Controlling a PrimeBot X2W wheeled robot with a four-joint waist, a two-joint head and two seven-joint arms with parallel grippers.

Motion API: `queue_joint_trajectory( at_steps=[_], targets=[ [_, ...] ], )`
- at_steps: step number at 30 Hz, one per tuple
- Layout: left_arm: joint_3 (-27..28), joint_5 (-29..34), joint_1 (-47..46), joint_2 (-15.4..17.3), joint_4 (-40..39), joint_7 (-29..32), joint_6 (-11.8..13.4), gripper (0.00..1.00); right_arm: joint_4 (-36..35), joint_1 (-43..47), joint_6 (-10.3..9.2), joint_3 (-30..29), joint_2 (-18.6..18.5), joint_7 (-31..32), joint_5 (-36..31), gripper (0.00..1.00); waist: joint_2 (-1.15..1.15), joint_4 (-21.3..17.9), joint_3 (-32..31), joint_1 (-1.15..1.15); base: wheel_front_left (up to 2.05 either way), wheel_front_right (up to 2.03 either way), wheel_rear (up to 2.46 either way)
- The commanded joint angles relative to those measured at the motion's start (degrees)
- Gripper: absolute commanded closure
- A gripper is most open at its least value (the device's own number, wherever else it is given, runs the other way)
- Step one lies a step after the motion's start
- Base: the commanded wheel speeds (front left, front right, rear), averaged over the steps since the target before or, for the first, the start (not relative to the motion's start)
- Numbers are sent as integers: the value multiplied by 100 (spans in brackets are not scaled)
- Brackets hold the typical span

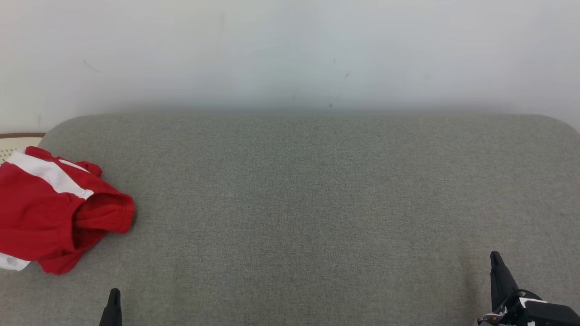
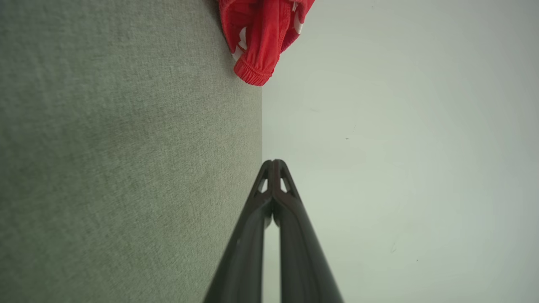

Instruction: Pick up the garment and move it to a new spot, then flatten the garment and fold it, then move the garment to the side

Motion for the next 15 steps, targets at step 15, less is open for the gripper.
queue_joint_trajectory(
  at_steps=[15],
  targets=[
    [18, -15, -23, -1, -16, 5, -13, 100, 2, 40, 1, 5, 9, -10, -3, 100, 0, 0, 0, 0, 0, 0, 0]
  ],
)
